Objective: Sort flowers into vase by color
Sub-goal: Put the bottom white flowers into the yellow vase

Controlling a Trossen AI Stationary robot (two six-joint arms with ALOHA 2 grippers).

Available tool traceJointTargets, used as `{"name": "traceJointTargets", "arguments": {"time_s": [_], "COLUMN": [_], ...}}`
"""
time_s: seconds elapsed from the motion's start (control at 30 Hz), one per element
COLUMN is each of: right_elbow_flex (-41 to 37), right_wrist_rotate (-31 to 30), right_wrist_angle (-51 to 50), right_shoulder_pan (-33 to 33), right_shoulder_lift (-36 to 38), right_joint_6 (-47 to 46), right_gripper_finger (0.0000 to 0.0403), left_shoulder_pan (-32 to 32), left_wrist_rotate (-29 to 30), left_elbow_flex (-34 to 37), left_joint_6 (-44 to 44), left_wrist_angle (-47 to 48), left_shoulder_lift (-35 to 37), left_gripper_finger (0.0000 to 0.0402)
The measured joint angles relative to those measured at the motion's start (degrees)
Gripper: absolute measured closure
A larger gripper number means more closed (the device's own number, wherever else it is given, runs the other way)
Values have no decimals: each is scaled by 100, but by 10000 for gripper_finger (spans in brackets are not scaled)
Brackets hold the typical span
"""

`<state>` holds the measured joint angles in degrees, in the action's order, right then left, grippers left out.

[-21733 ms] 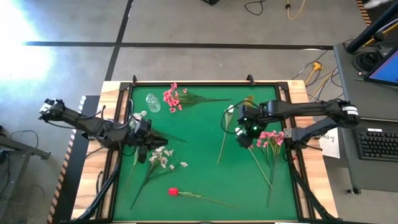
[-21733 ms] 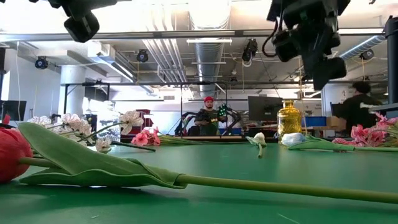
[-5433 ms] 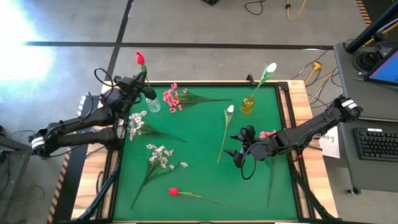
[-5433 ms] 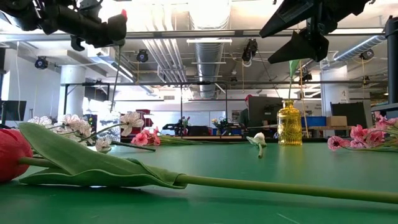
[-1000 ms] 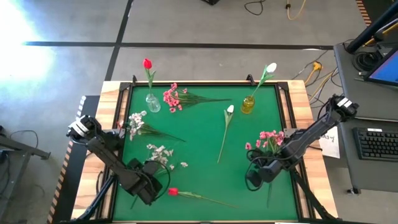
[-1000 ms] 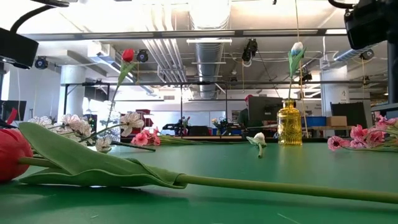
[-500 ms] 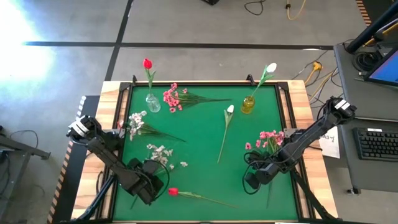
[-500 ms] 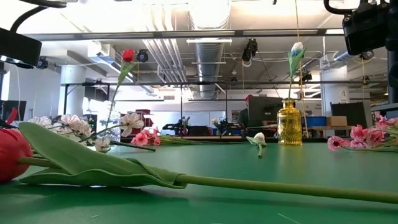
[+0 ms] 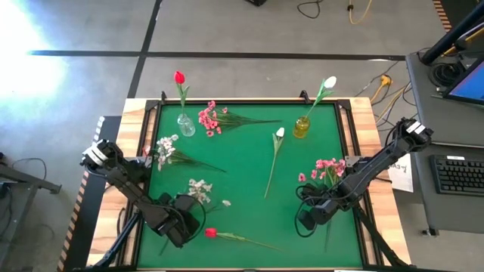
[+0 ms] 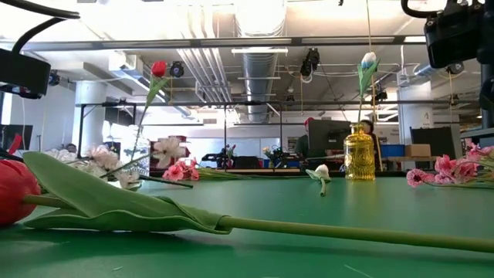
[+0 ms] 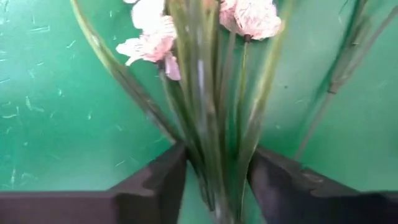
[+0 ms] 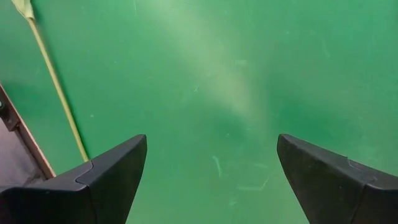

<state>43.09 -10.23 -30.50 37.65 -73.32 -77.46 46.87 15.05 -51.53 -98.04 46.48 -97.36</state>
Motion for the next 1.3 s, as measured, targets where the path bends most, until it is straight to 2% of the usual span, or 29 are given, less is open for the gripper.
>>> {"name": "traceJointTargets", "arguments": {"time_s": [0.2,0.33,0.47,0.67,0.83,0.93,1.13,1.3], "right_elbow_flex": [0,0,-2,-2,-2,-2,2,0], "right_wrist_rotate": [-336,-577,-949,-1627,-2070,-2127,-2141,-2379], "right_wrist_angle": [79,194,294,378,754,1142,2414,3725], "right_shoulder_pan": [0,0,0,-4,-56,-230,-906,-1443], "right_shoulder_lift": [2,2,2,2,2,4,6,6], "right_joint_6": [107,300,505,790,1407,2068,3934,5735], "right_gripper_finger": [51,51,51,51,51,51,51,51], "left_shoulder_pan": [7,1,-23,-49,-141,-320,-1089,-2001], "left_wrist_rotate": [87,294,754,1998,2908,3157,2660,2154], "left_elbow_flex": [-97,-153,-246,-293,-292,-273,-192,-27], "left_joint_6": [19,123,218,884,2408,3922,7476,9096], "left_wrist_angle": [59,255,460,346,-311,-1113,-3369,-3886], "left_shoulder_lift": [-7,90,449,1479,2388,2815,3279,3412], "left_gripper_finger": [386,394,400,401,401,401,402,402]}}
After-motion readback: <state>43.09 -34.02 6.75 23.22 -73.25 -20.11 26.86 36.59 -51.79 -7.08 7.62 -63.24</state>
